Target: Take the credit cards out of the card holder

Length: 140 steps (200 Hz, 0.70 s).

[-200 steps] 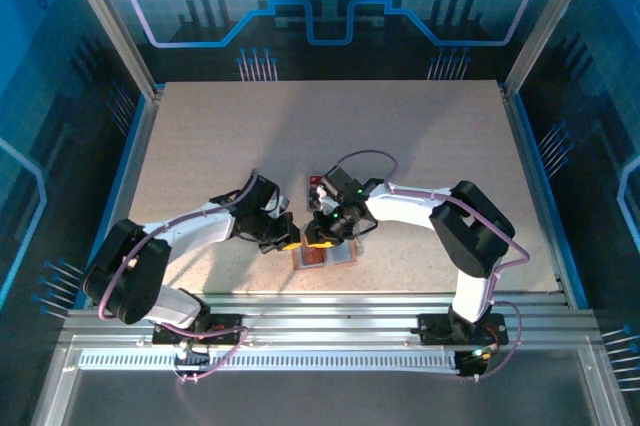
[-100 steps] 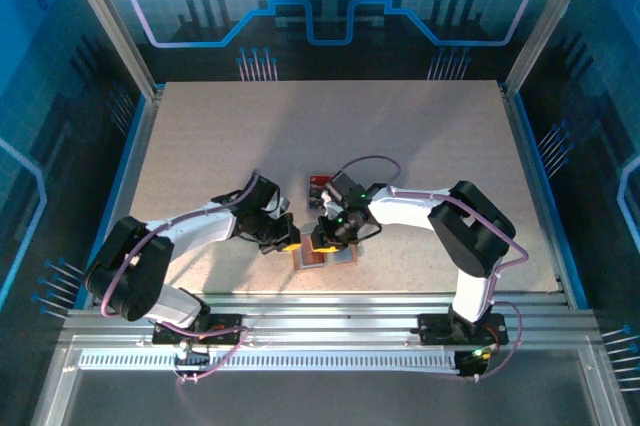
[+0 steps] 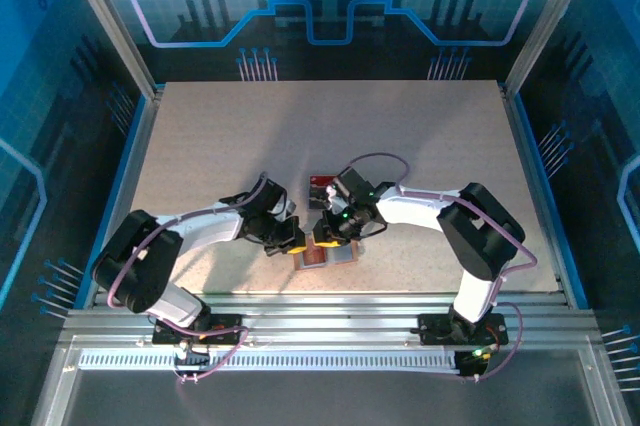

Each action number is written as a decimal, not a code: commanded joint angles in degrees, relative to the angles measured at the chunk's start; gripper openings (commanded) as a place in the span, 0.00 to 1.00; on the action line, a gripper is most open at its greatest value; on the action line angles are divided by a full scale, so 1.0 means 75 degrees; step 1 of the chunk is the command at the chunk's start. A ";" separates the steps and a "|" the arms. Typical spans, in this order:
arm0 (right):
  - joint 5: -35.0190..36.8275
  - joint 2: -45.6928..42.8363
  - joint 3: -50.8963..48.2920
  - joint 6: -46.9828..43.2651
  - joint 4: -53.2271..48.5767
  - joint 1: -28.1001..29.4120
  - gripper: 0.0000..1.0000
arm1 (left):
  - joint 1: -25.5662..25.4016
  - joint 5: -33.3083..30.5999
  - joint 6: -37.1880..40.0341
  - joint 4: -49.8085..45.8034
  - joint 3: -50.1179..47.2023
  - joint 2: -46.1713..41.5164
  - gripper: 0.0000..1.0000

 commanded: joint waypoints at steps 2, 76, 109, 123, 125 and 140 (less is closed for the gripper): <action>-0.0226 0.0084 -0.0037 -0.0025 0.0016 -0.0060 0.25 | -0.0059 0.0142 -0.0034 0.0040 0.0088 0.0171 0.01; -0.0049 0.0309 0.0024 -0.0141 -0.0095 -0.0069 0.25 | -0.0067 -0.0368 0.0286 -0.0447 0.0116 0.0271 0.01; -0.0150 0.0446 0.0020 -0.0106 0.0037 -0.0062 0.25 | -0.0068 -0.0367 0.0308 -0.0477 0.0152 0.0271 0.01; -0.0138 0.0466 0.0005 -0.0108 0.0043 -0.0066 0.25 | -0.0063 -0.0371 0.0315 -0.0482 0.0162 0.0277 0.01; -0.0129 0.0465 0.0004 -0.0109 0.0040 -0.0064 0.25 | -0.0065 -0.0371 0.0316 -0.0487 0.0160 0.0272 0.01; -0.0089 0.0492 0.0003 -0.0143 -0.0044 -0.0065 0.25 | -0.0070 -0.0371 0.0319 -0.0501 0.0174 0.0282 0.01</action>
